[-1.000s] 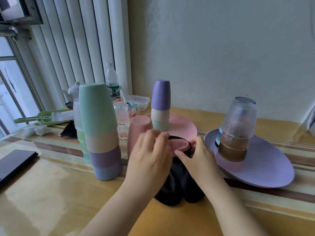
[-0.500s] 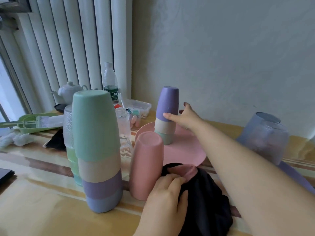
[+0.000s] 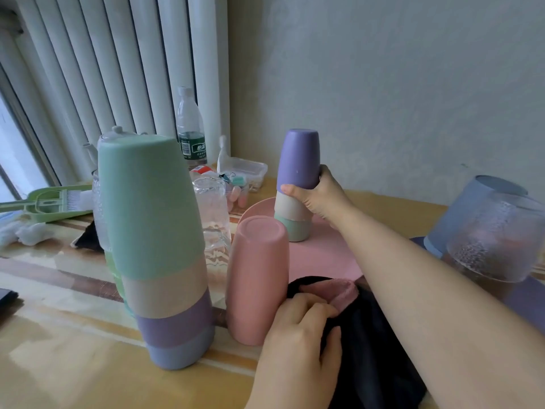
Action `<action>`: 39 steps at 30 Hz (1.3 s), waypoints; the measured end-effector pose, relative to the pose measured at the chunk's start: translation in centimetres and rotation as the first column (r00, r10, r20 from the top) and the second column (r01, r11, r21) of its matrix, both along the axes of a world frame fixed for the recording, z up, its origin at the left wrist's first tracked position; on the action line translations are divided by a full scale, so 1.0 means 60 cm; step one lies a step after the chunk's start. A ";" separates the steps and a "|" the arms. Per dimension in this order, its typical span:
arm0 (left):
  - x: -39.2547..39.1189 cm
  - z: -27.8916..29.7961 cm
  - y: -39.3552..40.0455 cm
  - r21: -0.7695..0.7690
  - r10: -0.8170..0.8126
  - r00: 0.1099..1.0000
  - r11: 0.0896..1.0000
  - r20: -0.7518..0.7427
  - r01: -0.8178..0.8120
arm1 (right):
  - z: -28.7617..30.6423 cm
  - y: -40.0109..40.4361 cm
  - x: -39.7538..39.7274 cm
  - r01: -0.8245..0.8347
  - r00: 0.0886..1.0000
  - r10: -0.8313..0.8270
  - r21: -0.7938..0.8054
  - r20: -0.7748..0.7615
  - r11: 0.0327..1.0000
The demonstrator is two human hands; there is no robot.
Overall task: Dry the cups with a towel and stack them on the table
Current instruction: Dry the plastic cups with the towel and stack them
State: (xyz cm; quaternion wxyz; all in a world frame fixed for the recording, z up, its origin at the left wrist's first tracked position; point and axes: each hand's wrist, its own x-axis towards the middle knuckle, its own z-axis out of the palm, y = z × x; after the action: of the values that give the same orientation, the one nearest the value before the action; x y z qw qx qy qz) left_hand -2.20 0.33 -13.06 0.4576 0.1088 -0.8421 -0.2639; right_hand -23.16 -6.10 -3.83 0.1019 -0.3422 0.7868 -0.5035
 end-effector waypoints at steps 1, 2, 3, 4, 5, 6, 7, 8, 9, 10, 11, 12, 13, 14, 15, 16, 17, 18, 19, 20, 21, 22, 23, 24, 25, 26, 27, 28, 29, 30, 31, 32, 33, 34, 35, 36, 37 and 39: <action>0.000 0.000 0.001 0.004 0.003 1.000 1.000 -0.002 -0.003 | 0.002 0.001 0.001 0.001 1.000 -0.001 0.009 -0.011 1.000; 0.000 0.000 0.001 0.006 0.003 1.000 1.000 -0.003 -0.003 | 0.005 0.002 0.001 0.005 1.000 -0.005 0.017 -0.025 1.000; 0.000 0.000 0.002 0.006 0.003 1.000 1.000 -0.004 -0.003 | 0.007 0.003 0.002 0.011 0.999 -0.010 0.028 -0.041 1.000; 0.000 0.000 0.002 0.004 0.004 1.000 1.000 -0.004 -0.004 | 0.009 0.005 0.002 0.017 0.998 -0.015 0.037 -0.055 0.999; 0.000 0.000 0.002 0.001 0.005 1.000 1.000 -0.003 -0.005 | 0.010 0.006 0.002 0.022 0.998 -0.019 0.044 -0.066 0.999; 0.000 0.000 0.003 -0.001 0.007 1.000 1.000 -0.001 -0.007 | 0.010 0.008 0.002 0.025 0.997 -0.021 0.046 -0.075 0.999; 0.000 0.000 0.003 -0.002 0.009 1.000 1.000 0.002 -0.009 | 0.010 0.011 0.003 0.026 0.996 -0.022 0.050 -0.084 0.998; 0.001 0.000 0.004 -0.001 0.009 1.000 1.000 0.005 -0.009 | 0.010 0.013 0.003 0.026 0.995 -0.020 0.057 -0.093 0.998; 0.000 0.000 0.004 -0.001 0.011 1.000 1.000 0.008 -0.011 | 0.010 0.015 0.004 0.024 0.995 -0.017 0.065 -0.102 0.998; 0.000 0.000 0.004 -0.002 0.013 1.000 1.000 0.009 -0.013 | 0.011 0.017 0.006 0.020 0.994 -0.012 0.073 -0.107 0.997; 0.000 0.000 0.003 -0.003 0.016 1.000 1.000 0.009 -0.015 | 0.011 0.019 0.007 0.016 0.994 -0.007 0.080 -0.113 0.997; 0.000 0.000 0.003 -0.003 0.016 1.000 1.000 0.010 -0.016 | 0.011 0.021 0.008 0.012 0.993 -0.001 0.087 -0.121 0.996; 0.000 0.000 0.003 -0.002 0.015 1.000 1.000 0.010 -0.015 | 0.010 0.022 0.011 0.009 0.991 0.004 0.096 -0.133 0.995; 0.001 0.000 0.003 -0.003 0.014 1.000 1.000 0.012 -0.014 | 0.009 0.024 0.014 0.010 0.988 0.006 0.103 -0.151 0.995; 0.001 0.000 0.003 -0.004 0.014 1.000 1.000 0.014 -0.013 | 0.007 0.026 0.018 0.010 0.985 0.008 0.101 -0.174 0.995; 0.002 0.000 0.004 -0.005 0.012 1.000 1.000 0.017 -0.012 | 0.003 0.029 0.023 0.009 0.981 0.008 0.083 -0.196 0.997; 0.002 0.000 0.004 -0.005 0.009 1.000 1.000 0.021 -0.009 | -0.001 0.031 0.028 0.006 0.976 0.005 0.051 -0.216 0.999; 0.003 0.000 0.004 -0.003 0.007 1.000 1.000 0.026 -0.007 | -0.004 0.034 0.033 0.009 0.974 -0.005 0.015 -0.228 1.000; 0.003 0.001 0.004 0.000 0.006 1.000 1.000 0.030 -0.006 | -0.005 0.037 0.039 0.014 0.973 -0.018 -0.016 -0.229 1.000; 0.003 0.002 0.004 0.002 0.006 0.999 1.000 0.034 -0.007 | -0.005 0.040 0.043 0.021 0.976 -0.029 -0.040 -0.218 0.999; 0.003 0.002 0.004 0.004 0.007 0.999 1.000 0.035 -0.007 | -0.005 0.043 0.045 0.025 0.979 -0.036 -0.055 -0.202 0.998; 0.004 0.002 0.004 0.005 0.007 0.999 1.000 0.035 -0.007 | -0.006 0.045 0.046 0.029 0.982 -0.040 -0.064 -0.184 0.998; 0.004 0.002 0.004 0.007 0.006 0.999 1.000 0.035 -0.006 | -0.007 0.048 0.047 0.032 0.985 -0.043 -0.070 -0.170 0.997; 0.004 0.002 0.005 0.009 0.004 0.999 1.000 0.035 -0.005 | -0.009 0.051 0.048 0.035 0.986 -0.047 -0.073 -0.162 0.997; 0.005 0.002 0.005 0.010 0.004 0.999 1.000 0.036 -0.004 | -0.011 0.055 0.050 0.039 0.984 -0.050 -0.068 -0.169 0.997; 0.005 0.003 0.005 0.012 0.004 0.999 1.000 0.037 -0.004 | -0.011 0.058 0.052 0.045 0.981 -0.055 -0.056 -0.184 0.997; 0.005 0.003 0.006 0.013 0.004 0.999 1.000 0.038 -0.004 | -0.011 0.062 0.055 0.051 0.977 -0.059 -0.047 -0.205 0.998; 0.005 0.004 0.006 0.013 0.004 0.999 1.000 0.039 -0.004 | -0.009 0.064 0.056 0.052 0.973 -0.060 -0.042 -0.225 0.998; 0.005 0.004 0.007 0.014 0.004 0.999 1.000 0.041 -0.004 | -0.005 0.067 0.056 0.048 0.969 -0.056 -0.037 -0.239 0.998; 0.005 0.004 0.006 0.014 0.005 0.999 1.000 0.041 -0.005 | -0.001 0.068 0.056 0.042 0.968 -0.048 -0.030 -0.248 0.999; 0.006 0.003 0.006 0.013 0.006 0.999 1.000 0.043 -0.007 | 0.004 0.069 0.056 0.032 0.966 -0.036 -0.019 -0.255 0.999; 0.006 0.003 0.006 0.013 0.007 0.999 1.000 0.046 -0.008 | 0.008 0.070 0.056 0.023 0.965 -0.023 -0.002 -0.261 1.000; 0.006 0.004 0.006 0.013 0.007 0.999 1.000 0.049 -0.008 | 0.010 0.071 0.055 0.014 0.964 -0.009 0.018 -0.267 1.000; 0.006 0.004 0.006 0.015 0.007 0.999 1.000 0.053 -0.008 | 0.011 0.073 0.055 0.006 0.963 0.004 0.033 -0.268 0.999; 0.007 0.004 0.006 0.017 0.007 0.998 1.000 0.055 -0.008 | 0.010 0.074 0.056 -0.004 0.965 0.014 0.041 -0.264 0.999; 0.007 0.005 0.007 0.019 0.007 0.998 1.000 0.058 -0.008 | 0.008 0.075 0.057 -0.016 0.967 0.025 0.039 -0.253 0.999; 0.007 0.006 0.007 0.022 0.006 0.998 1.000 0.059 -0.007 | 0.006 0.076 0.058 -0.029 0.970 0.034 0.026 -0.239 0.999; 0.007 0.007 0.008 0.033 0.004 0.998 0.999 0.061 -0.006 | 0.004 0.077 0.060 -0.049 0.979 0.044 -0.020 -0.200 0.999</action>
State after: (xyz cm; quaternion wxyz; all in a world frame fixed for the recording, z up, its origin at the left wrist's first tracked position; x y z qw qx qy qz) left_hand -1.79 0.79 -12.66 0.4304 0.1263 -0.8510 -0.2732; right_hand -19.54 -1.46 -3.56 0.0301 -0.4106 0.7784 -0.4740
